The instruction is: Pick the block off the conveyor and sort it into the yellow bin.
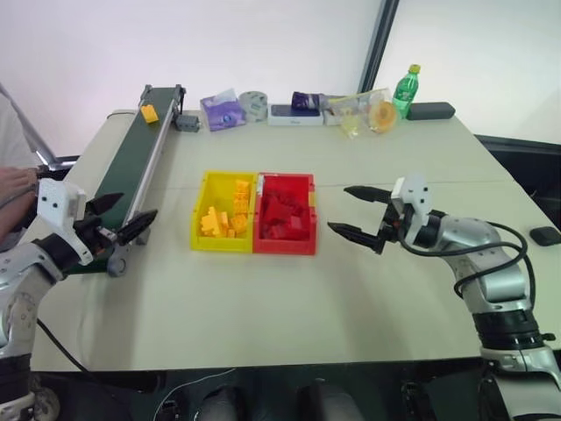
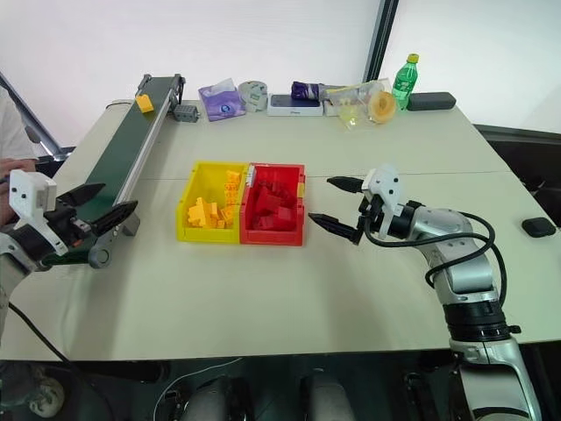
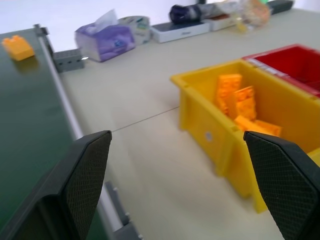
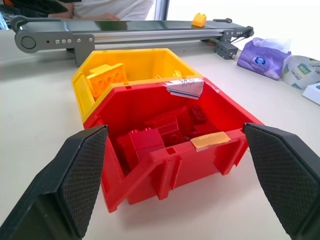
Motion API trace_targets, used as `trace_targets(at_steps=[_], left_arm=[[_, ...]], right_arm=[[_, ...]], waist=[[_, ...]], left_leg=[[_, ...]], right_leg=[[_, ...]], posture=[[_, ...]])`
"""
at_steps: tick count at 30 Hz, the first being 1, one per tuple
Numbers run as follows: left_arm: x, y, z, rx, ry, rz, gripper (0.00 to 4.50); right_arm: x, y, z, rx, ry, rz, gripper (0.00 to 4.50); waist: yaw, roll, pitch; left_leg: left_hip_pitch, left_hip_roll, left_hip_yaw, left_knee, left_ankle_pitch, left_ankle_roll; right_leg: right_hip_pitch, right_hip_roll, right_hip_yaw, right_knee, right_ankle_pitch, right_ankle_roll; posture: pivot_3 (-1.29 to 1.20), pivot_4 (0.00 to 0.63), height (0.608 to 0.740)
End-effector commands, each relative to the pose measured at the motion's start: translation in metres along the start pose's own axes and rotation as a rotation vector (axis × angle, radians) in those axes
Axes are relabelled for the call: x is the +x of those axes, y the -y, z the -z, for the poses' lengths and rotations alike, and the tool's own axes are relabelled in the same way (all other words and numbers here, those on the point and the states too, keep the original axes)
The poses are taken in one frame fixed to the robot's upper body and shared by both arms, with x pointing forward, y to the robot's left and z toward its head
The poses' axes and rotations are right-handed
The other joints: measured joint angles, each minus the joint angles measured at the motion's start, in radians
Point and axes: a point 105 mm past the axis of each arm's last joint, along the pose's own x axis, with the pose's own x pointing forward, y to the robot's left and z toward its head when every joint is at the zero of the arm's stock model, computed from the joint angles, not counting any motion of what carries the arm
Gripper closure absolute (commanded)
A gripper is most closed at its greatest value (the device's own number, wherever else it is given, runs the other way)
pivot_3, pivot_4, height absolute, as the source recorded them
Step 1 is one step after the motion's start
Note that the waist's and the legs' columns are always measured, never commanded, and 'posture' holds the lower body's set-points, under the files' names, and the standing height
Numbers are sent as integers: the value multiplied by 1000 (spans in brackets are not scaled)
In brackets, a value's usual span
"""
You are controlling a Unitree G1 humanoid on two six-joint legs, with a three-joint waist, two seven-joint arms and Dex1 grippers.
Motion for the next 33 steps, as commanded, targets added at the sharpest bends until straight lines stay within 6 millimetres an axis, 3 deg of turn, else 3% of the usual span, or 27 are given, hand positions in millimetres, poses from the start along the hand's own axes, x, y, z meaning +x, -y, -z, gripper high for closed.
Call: trace_targets(at_steps=[1,6,25,31,33], left_arm=[[-5,-31,-11,74,21,-201,31],[-9,-61,-3,38,-17,-398,31],[-3,-68,-7,-73,27,-439,31],[12,-67,-2,-62,3,-444,31],[26,-69,-2,-50,-19,-467,31]], right_arm=[[9,-3,-20,-43,58,-31,0],[23,-8,-28,-44,91,-68,0],[21,-7,-25,-39,84,-59,0],[22,-7,-25,-39,87,-58,0],[23,-8,-25,-38,89,-60,0]], waist=[[0,0,0],[0,0,0],[3,0,0],[4,0,0],[7,0,0]], left_leg=[[0,0,0,0,0,0],[0,0,0,0,0,0],[0,-1,0,-1,0,0],[0,-1,0,-1,0,0],[0,-1,0,-1,0,0]], right_leg=[[0,0,0,0,0,0],[0,0,0,0,0,0],[0,0,0,-1,0,0],[0,1,0,-1,0,0],[0,1,0,-1,0,0]], posture=[[0,150,740],[0,150,740],[0,150,740],[0,150,740],[0,150,740]])
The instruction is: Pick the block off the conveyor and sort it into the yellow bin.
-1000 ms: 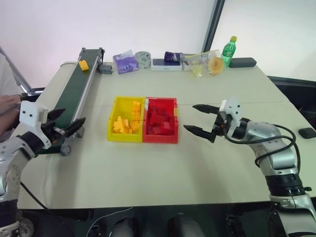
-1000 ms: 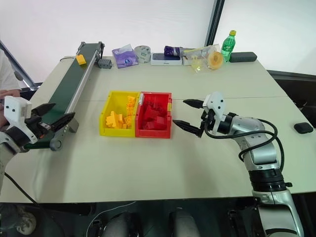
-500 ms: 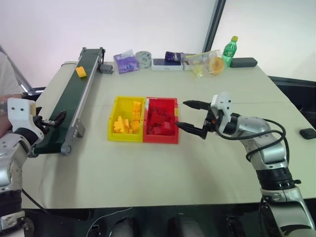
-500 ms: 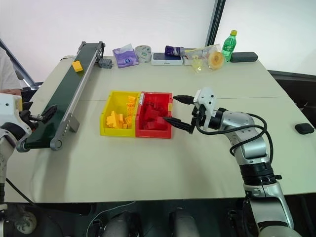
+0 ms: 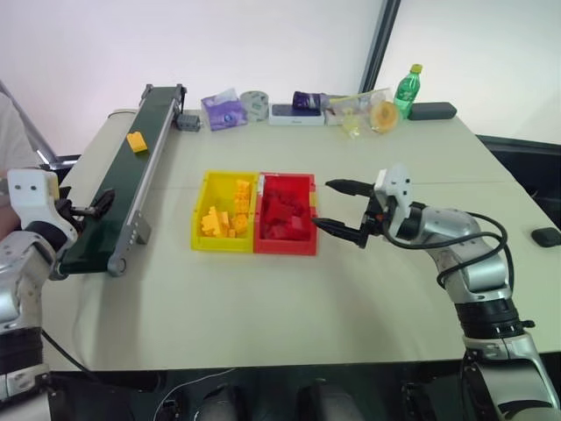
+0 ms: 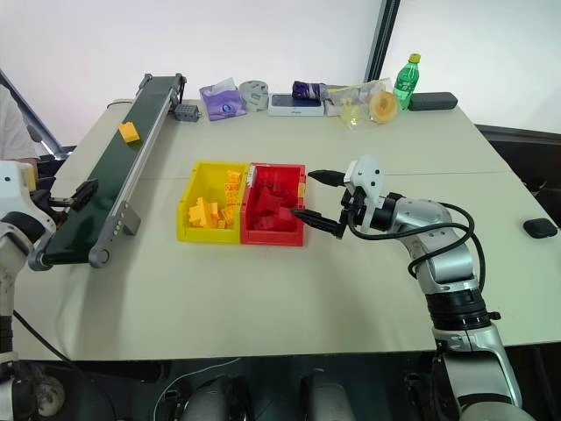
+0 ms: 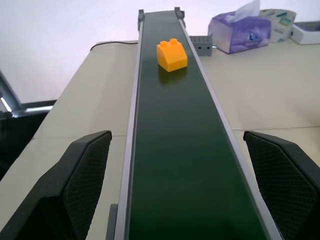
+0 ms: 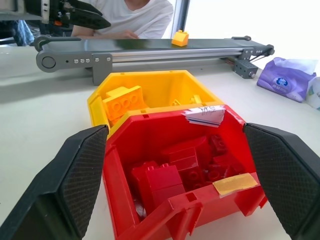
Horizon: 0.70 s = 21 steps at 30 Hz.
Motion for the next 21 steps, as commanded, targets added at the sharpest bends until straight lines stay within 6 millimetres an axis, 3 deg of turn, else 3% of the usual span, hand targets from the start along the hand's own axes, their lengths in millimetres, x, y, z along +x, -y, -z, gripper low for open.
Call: trace_targets(at_steps=[1,5,12,17,21], left_arm=[[21,4,-14,47,23,-59,31],[38,9,-22,24,41,-132,31],[55,15,-11,-31,41,-271,31],[73,46,-11,-64,36,-168,31],[77,49,-12,-59,39,-177,31]], right_arm=[[1,-1,-13,-40,37,-2,0],[1,-1,-13,-40,35,1,0],[-1,-3,-11,-34,34,8,0],[0,-4,-13,-32,38,6,0],[-1,-5,-12,-30,33,9,0]], waist=[[5,0,0],[18,0,0],[21,0,0],[26,0,0],[24,0,0]], left_leg=[[0,0,0,0,0,0],[0,-1,0,1,0,0],[0,-1,0,2,0,0],[-1,-1,0,3,0,0],[-1,-1,0,3,0,0]], right_leg=[[0,0,0,0,0,0],[0,0,0,0,0,0],[0,1,0,0,0,0],[0,1,-1,0,0,0],[0,1,-2,0,0,0]], posture=[[0,150,740],[0,150,740],[0,150,740],[0,150,740],[0,150,740]])
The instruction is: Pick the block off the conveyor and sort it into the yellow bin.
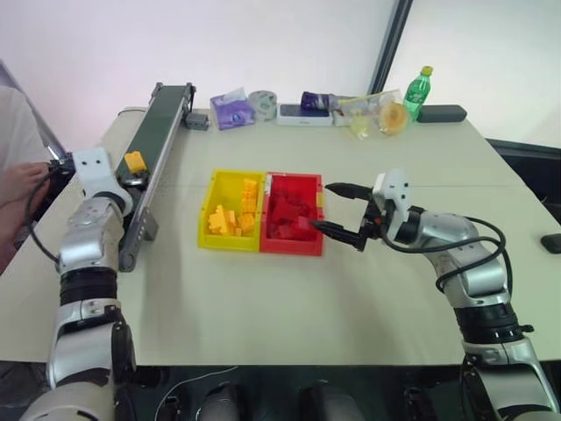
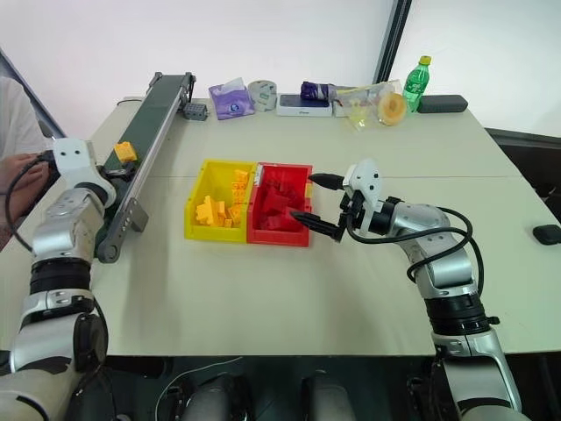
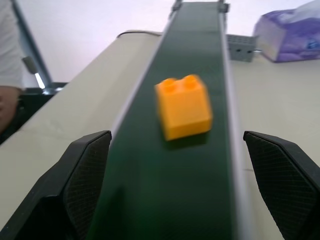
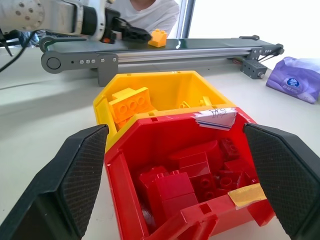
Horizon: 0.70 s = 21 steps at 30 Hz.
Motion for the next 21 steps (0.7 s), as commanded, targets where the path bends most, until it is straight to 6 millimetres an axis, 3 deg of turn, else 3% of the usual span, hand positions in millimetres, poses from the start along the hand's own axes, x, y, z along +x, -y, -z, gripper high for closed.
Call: trace_targets(at_steps=[1,5,10,13,16,20,21], left_arm=[[2,0,-18,8,58,-8,31],[3,2,-15,-11,52,-12,31],[0,-10,-16,-18,65,-86,31],[-2,-14,-16,-60,65,-91,829],[-4,-9,-13,-94,45,-41,2250],[-7,-14,-6,-64,31,-81,4462],[-8,-15,-5,-51,26,-84,4491]], right_arm=[[-1,-2,-15,-43,36,-1,0],[-3,-3,-13,-38,32,4,0],[-5,-1,-13,-42,26,11,0],[-7,1,-12,-44,20,15,0],[-7,2,-12,-44,18,17,0],[-7,4,-12,-49,17,20,0],[-7,5,-12,-49,17,21,0]], waist=[[-4,0,0],[-6,0,0],[-2,0,0],[-1,0,0],[-1,0,0],[-1,0,0],[-2,0,0]], left_leg=[[0,0,0,0,0,0],[0,1,0,0,0,0],[0,1,0,0,0,0],[0,1,0,0,0,0],[0,1,0,0,0,0],[0,1,0,1,0,0],[0,1,0,1,0,0]], right_leg=[[0,0,0,0,0,0],[0,1,0,0,0,0],[0,1,0,0,0,0],[0,1,0,0,0,0],[0,1,0,0,0,0],[0,1,0,1,0,0],[0,1,0,1,0,0]], posture=[[0,150,740],[0,150,740],[0,150,740],[0,150,740],[0,150,740],[0,150,740],[0,150,740]])
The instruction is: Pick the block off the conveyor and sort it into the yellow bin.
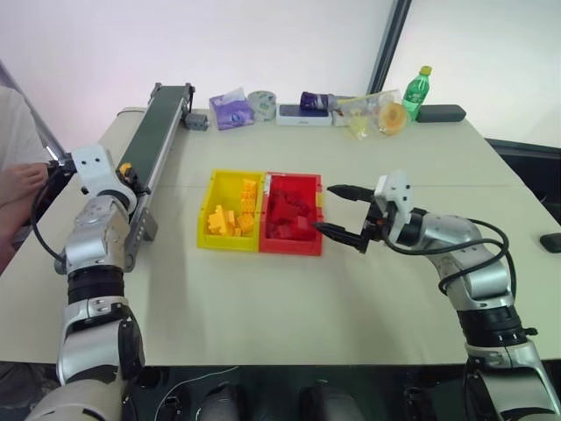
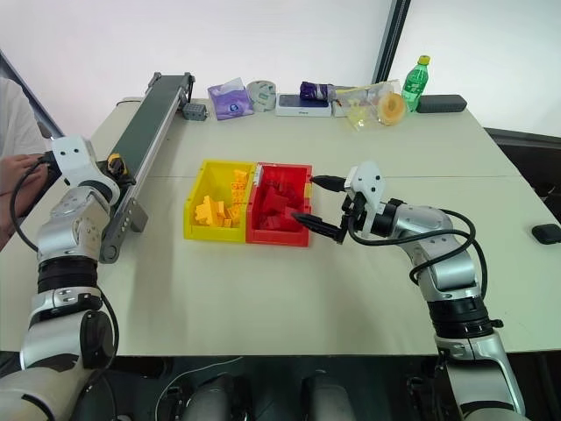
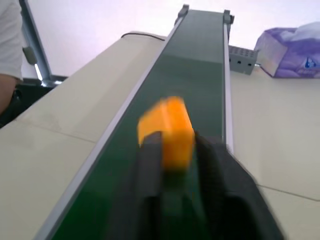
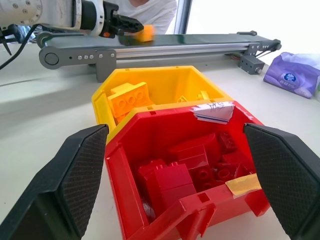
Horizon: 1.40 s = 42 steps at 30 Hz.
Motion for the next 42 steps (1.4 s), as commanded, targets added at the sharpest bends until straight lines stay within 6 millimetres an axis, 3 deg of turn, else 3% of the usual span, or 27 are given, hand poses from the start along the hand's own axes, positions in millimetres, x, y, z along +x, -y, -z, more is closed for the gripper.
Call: trace_targets(at_steps=[1,11,12,14,18,22,28,33,37,42], left_arm=[[-4,-6,-8,35,29,-33,4491],[-10,-6,-33,12,110,-40,4491],[-12,-2,-37,-54,119,7,4246],[-15,-6,-40,-22,114,4,3610],[-35,-9,-35,74,59,30,1649],[-62,-31,-26,106,2,-55,1649],[-71,-54,-17,171,-46,-13,1649],[-67,-52,-13,84,-44,65,1649],[-68,-40,-3,36,-72,163,1649],[-67,-48,2,70,-72,136,1649]], right_arm=[[-4,5,-15,-54,33,12,0],[-3,5,-15,-58,32,7,0],[-3,5,-15,-58,32,7,0],[-3,5,-15,-57,32,7,0],[-6,7,-15,-61,31,17,0],[-10,8,-14,-64,25,24,0],[-10,8,-12,-57,25,20,0],[-6,6,-14,-61,32,8,0],[-4,7,-18,-67,41,5,0],[-6,8,-17,-72,35,7,0]], waist=[[-1,0,0],[0,0,0],[0,0,0],[-1,0,0],[-7,0,0],[-5,0,0],[2,0,0],[2,0,0],[-2,0,0],[-3,0,0]], left_leg=[[0,0,0,0,0,0],[0,0,0,0,0,0],[0,0,0,0,0,0],[0,0,0,0,0,0],[0,0,0,0,0,0],[0,1,-1,-1,0,0],[0,0,-2,0,0,0],[0,0,-2,0,0,0],[0,0,-2,0,0,0],[0,0,-3,-1,0,0]], right_leg=[[0,0,0,0,0,0],[0,0,0,0,0,0],[0,0,0,0,0,0],[0,0,0,0,0,0],[0,0,0,0,0,0],[0,0,1,0,0,0],[0,-1,1,0,0,0],[1,-1,0,0,0,0],[1,-1,0,0,0,0],[1,-1,0,0,0,0]], posture=[[0,150,740],[0,150,740],[0,150,740],[0,150,740],[0,150,740],[0,150,740],[0,150,740],[0,150,740],[0,150,740],[0,150,740]])
